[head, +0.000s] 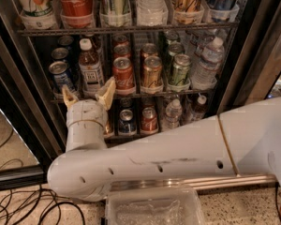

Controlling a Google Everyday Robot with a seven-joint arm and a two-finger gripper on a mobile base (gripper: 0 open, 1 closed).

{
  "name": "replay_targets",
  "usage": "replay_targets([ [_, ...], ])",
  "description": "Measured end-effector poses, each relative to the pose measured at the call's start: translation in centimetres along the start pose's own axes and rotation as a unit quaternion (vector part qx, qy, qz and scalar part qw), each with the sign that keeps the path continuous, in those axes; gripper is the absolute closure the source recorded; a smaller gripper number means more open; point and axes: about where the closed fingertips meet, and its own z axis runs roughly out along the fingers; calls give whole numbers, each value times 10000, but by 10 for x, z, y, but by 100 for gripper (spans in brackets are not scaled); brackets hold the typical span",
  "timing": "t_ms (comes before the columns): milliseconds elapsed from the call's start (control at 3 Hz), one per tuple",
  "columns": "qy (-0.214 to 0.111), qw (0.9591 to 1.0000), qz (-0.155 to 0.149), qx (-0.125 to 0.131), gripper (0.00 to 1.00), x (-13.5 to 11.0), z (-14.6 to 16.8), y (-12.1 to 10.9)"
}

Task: Pick blue plastic bottle from middle shelf of fridge

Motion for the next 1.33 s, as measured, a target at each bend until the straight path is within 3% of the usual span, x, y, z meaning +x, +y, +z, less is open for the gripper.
replay_targets([
  [1000, 64, 9998, -18, 194, 37, 4, -9, -11],
  [1333, 68, 9999, 9, 144, 35, 4, -1, -13],
])
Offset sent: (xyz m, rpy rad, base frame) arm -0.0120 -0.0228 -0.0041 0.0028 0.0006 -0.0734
